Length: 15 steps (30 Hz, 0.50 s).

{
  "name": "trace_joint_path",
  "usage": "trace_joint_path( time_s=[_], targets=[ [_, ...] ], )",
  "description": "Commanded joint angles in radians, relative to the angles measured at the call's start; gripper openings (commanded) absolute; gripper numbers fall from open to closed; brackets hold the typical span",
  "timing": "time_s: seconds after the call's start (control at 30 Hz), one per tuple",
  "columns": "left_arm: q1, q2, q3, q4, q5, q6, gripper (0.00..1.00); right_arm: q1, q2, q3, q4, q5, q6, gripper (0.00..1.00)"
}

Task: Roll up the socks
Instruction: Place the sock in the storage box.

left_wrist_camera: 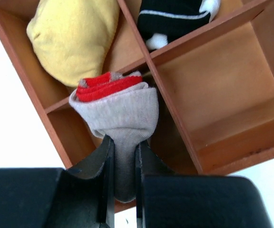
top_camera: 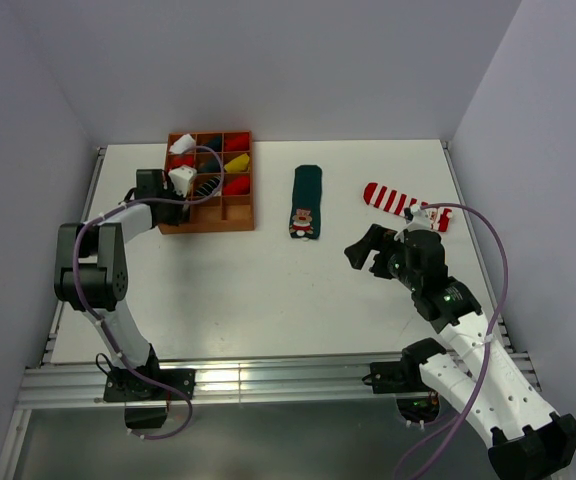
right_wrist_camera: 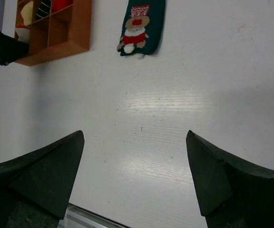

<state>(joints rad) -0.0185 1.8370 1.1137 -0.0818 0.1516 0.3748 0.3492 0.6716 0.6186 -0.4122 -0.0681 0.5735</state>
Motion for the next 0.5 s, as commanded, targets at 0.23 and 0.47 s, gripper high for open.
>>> trace_joint_path(
  time_s=[0.23,0.47],
  targets=[
    [0.014,-0.042,-0.039,-0.131,0.009,-0.008,0.01,0.008,-0.027,-0.002,0.027,0.014,-0.02,0.94],
    [0.014,0.024,0.009,-0.164,-0.014,-0.019,0.22,0.008,-0.035,-0.003,0.016,0.033,-0.029,0.94]
  ],
)
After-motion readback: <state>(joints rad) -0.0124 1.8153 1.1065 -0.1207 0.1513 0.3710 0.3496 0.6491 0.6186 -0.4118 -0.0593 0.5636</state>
